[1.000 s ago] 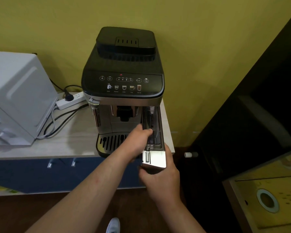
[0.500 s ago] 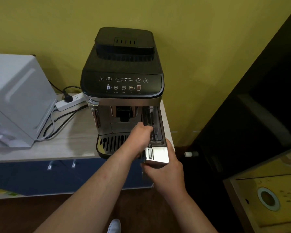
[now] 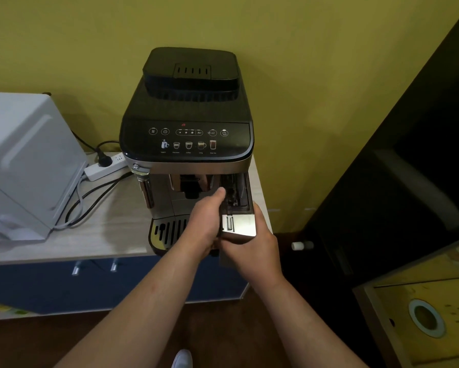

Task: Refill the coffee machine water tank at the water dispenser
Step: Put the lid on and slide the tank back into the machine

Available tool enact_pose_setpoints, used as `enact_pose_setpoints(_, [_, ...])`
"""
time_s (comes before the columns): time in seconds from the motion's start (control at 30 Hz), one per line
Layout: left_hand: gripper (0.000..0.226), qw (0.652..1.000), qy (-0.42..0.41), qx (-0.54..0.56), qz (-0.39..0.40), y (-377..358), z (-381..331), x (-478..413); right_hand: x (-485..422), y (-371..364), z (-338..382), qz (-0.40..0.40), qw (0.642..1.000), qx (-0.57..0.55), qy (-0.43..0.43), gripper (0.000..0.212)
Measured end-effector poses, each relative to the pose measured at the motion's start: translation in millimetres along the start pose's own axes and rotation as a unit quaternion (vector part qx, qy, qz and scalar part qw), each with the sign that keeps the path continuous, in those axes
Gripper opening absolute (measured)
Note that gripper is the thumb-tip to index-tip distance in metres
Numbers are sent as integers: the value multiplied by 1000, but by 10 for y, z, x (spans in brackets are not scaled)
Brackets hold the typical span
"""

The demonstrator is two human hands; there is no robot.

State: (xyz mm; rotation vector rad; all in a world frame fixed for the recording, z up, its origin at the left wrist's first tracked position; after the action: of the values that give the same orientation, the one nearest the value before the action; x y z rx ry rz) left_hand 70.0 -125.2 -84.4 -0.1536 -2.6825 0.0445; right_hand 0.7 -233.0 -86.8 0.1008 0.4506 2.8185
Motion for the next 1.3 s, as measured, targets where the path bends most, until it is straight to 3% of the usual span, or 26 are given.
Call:
enact_pose_setpoints(0.17, [32, 977, -96, -55, -183, 674, 45, 98, -79, -1, -10, 2, 1000, 20, -6, 104])
enact_pose_setpoints(0.33, [19, 883, -209, -168, -385, 1306, -161, 216, -102, 27, -10, 20, 1000, 12, -14, 103])
enact_pose_setpoints(0.4, [57, 888, -202, -183, -369, 1430, -152, 82, -110, 18, -4, 19, 1000, 12, -11, 103])
enact_pose_setpoints(0.47, [81, 923, -170, -187, -291, 1448, -129, -68, -158, 12, 7, 16, 1000, 5, -15, 103])
enact_pose_setpoints(0.57, [62, 951, -165, -170, -201, 1363, -161, -158, -270, 3, 50, 18, 1000, -6, -14, 103])
enact_pose_setpoints(0.77, [39, 948, -152, -173, -222, 1332, -268, -138, -385, -21, 47, 25, 1000, -4, -10, 102])
enact_pose_setpoints(1.3, [56, 953, -157, -135, -219, 1376, -241, -229, -905, -110, 141, 15, 999, -31, -22, 96])
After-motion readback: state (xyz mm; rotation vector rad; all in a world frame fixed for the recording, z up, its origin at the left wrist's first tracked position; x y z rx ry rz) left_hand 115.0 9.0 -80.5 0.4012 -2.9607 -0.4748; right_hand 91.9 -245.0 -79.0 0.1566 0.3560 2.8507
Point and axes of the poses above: each hand's wrist, its own x-axis away from the middle knuckle, its own y-axis out of the back of the hand, z = x × y, the point moved 5 cm from there along -x, towards the middle knuckle, and after that the axes turned 7 degrees about -x, right-handed, at the moved point
